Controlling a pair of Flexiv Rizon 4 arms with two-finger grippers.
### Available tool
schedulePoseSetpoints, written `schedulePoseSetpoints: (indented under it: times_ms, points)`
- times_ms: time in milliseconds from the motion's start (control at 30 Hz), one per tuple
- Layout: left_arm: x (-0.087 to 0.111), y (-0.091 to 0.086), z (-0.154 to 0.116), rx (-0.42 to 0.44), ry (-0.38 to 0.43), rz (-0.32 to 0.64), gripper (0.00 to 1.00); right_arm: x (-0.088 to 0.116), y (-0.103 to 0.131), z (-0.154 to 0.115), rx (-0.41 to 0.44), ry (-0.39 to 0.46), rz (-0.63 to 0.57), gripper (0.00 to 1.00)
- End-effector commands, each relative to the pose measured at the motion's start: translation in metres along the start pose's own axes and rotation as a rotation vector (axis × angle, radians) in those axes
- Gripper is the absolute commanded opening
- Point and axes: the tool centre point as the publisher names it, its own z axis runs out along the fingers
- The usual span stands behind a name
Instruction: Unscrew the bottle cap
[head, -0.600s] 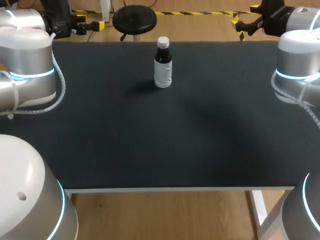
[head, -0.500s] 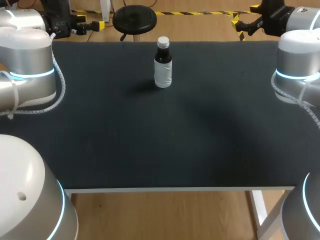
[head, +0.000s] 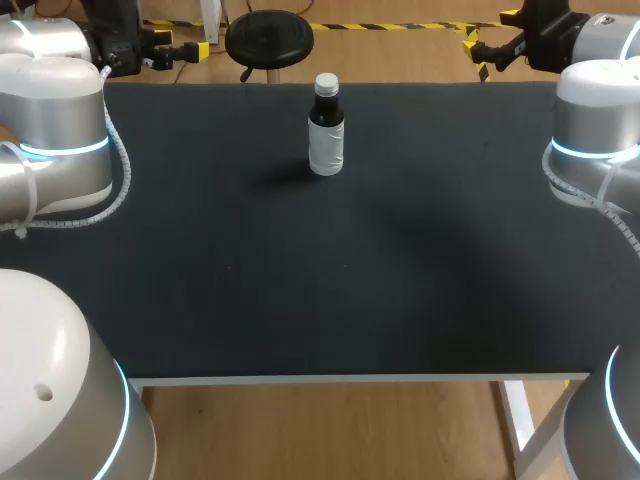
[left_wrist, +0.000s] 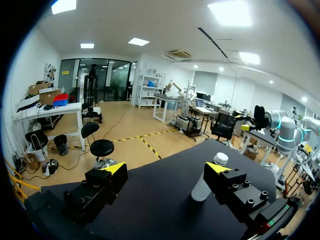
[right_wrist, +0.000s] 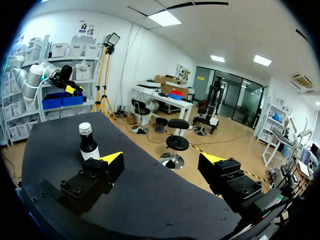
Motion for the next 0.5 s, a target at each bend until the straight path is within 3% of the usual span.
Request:
schedulePoseSetpoints:
  times_ms: [33,467,500]
  points:
    - [0.0000,-0.0001,-0.0001,0.000,0.000,0.000,1.00,-0.0002,-0.0002,-0.0004,-0.001,0.001,0.000,1.00]
    - [0.0000,-0.0001,-0.0001,0.000,0.000,0.000,1.00,-0.0002,-0.0002,-0.0004,-0.001,0.001,0.000,1.00]
    - [0.0019,0.0003,0.0003,0.012,0.032,0.043,1.00,-0.0002,-0.0002,-0.0004,-0.001,0.001,0.000,1.00]
